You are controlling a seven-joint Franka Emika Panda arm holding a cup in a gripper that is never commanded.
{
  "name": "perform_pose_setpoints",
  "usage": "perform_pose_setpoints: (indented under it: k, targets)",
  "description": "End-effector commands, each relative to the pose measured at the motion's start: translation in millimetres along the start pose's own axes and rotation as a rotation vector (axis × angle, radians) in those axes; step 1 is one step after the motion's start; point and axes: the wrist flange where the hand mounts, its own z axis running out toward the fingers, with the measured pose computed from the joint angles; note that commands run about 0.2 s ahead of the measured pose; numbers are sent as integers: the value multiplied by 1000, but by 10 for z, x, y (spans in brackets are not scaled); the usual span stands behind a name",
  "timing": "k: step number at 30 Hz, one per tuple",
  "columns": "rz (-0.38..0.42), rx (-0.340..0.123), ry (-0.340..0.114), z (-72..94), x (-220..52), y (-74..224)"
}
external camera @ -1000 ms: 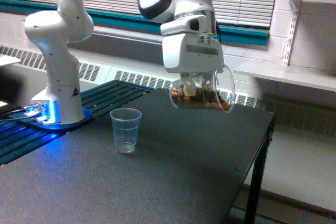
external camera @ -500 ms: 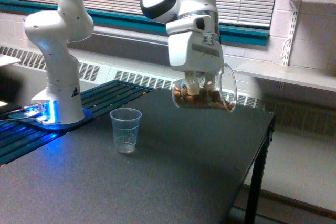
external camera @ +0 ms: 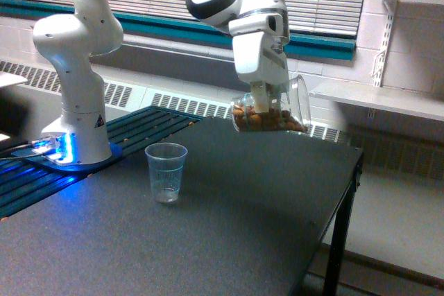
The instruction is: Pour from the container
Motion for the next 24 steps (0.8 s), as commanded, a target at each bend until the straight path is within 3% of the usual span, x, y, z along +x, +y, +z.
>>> perform_pose_setpoints:
  k: [1,15,24]
  targets:
    - [-2,13,30,-162,-207,19]
    - [-21,-41,68,-447,-606,394]
    - [-48,-54,72,-622,-906,417]
